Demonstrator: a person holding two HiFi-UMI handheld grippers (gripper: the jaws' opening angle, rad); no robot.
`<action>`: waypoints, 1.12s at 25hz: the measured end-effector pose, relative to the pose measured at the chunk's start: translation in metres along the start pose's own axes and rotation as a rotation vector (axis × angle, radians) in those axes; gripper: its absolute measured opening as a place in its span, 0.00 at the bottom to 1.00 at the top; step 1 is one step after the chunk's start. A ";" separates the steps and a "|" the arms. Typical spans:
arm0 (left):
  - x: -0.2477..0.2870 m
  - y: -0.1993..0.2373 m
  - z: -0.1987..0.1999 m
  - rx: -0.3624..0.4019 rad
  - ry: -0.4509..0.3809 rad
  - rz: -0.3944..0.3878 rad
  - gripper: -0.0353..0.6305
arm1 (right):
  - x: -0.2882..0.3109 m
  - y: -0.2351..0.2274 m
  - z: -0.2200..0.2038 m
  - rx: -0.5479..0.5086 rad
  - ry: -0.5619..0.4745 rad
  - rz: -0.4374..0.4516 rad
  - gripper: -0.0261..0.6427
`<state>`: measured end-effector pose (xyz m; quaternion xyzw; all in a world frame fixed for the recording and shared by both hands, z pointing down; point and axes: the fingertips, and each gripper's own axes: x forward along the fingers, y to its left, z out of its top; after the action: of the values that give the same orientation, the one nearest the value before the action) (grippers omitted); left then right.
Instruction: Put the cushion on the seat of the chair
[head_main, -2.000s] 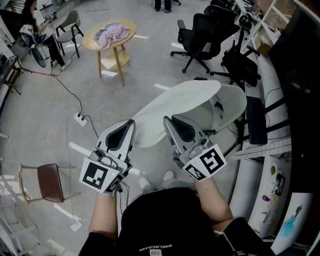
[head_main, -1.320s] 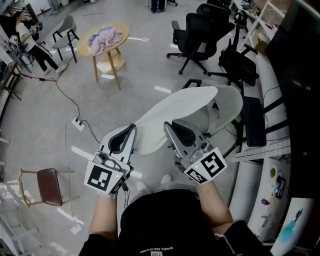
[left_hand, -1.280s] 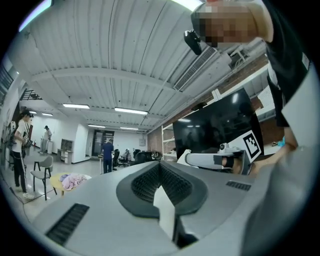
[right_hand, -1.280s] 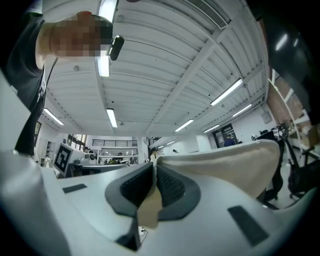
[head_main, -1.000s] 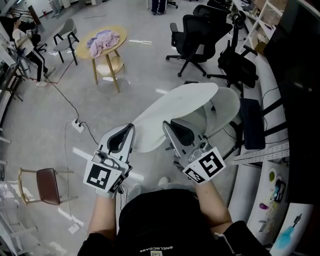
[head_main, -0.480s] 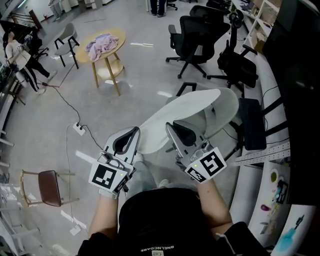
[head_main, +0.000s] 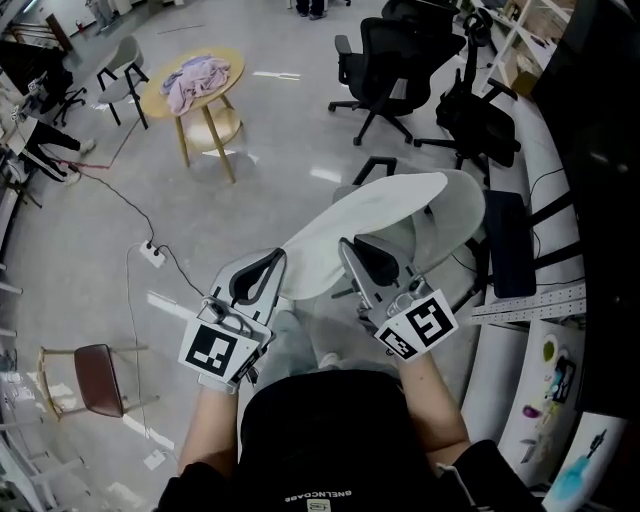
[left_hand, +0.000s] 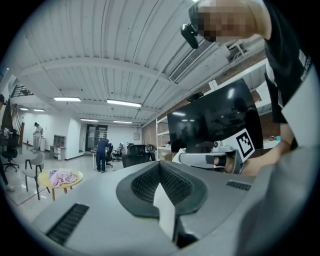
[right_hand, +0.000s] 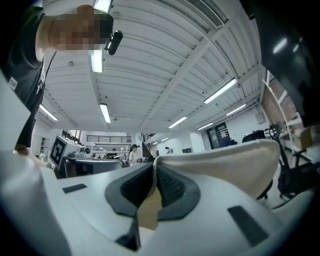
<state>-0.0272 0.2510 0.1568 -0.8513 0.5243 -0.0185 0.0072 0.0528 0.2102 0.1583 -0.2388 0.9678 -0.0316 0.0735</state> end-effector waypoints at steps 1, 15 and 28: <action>0.004 0.005 -0.003 -0.003 0.004 -0.006 0.07 | 0.005 -0.004 -0.003 0.003 0.007 -0.002 0.08; 0.080 0.128 -0.017 -0.052 0.014 -0.044 0.07 | 0.122 -0.075 -0.035 0.020 0.088 -0.044 0.08; 0.116 0.260 -0.031 -0.114 0.041 -0.085 0.07 | 0.243 -0.113 -0.055 0.032 0.146 -0.115 0.08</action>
<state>-0.2087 0.0307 0.1821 -0.8713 0.4880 -0.0064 -0.0526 -0.1172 -0.0018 0.1923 -0.2898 0.9546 -0.0683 0.0048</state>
